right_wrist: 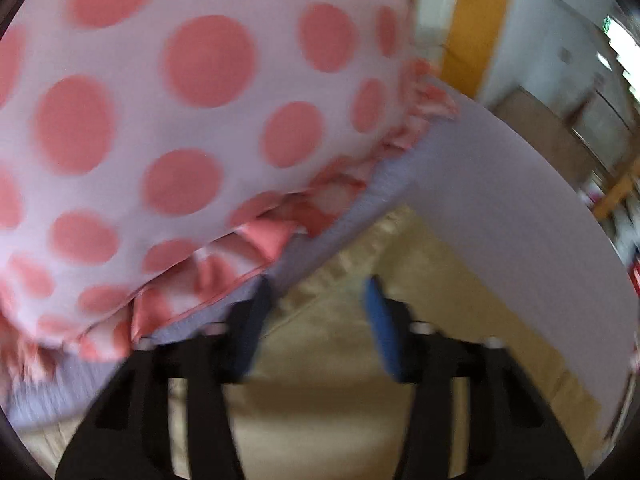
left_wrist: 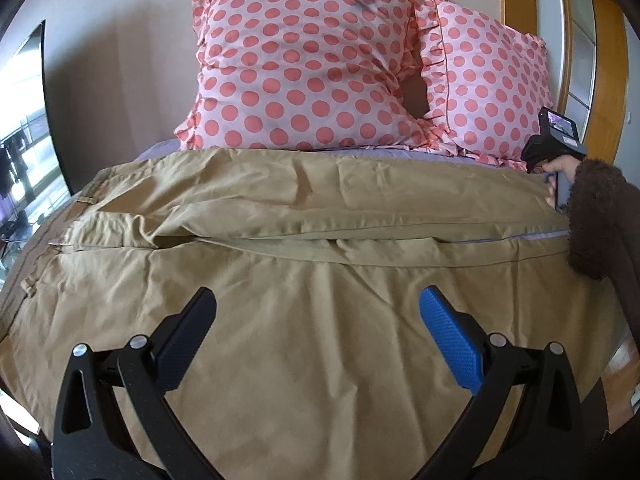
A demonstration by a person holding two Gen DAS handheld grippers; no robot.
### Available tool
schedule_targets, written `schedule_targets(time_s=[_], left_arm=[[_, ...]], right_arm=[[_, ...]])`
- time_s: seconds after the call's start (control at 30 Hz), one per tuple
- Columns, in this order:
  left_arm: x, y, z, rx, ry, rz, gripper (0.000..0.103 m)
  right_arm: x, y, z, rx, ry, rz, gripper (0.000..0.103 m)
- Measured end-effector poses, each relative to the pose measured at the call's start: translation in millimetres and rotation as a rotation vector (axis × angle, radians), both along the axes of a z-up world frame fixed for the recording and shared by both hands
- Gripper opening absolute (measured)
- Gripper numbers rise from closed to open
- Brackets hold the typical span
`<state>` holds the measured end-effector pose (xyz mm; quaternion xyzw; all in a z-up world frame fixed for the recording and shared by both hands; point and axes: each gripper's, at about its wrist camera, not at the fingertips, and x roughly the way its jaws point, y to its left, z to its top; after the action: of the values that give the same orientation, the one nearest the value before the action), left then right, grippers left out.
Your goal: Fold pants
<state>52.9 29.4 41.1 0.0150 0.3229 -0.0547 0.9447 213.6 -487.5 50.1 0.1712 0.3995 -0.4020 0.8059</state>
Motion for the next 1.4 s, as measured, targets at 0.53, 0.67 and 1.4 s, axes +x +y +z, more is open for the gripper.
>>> schedule_targets(time_s=[0.53,0.67,1.4], left_arm=[[-20,56,15,-0.159,-0.072,0.075,0.101],[-23,77,29,-0.245,-0.103,0.075,0.101],[125,189,37,-0.439,0.198,0.265,0.092]], right_arm=[[-253,30,46,0.345,-0.796,0.216,0.004],[-348,65,21,0.350,-0.813,0.174,0.004],[-356,31,-38,0.542,-0.852,0.090,0.002]])
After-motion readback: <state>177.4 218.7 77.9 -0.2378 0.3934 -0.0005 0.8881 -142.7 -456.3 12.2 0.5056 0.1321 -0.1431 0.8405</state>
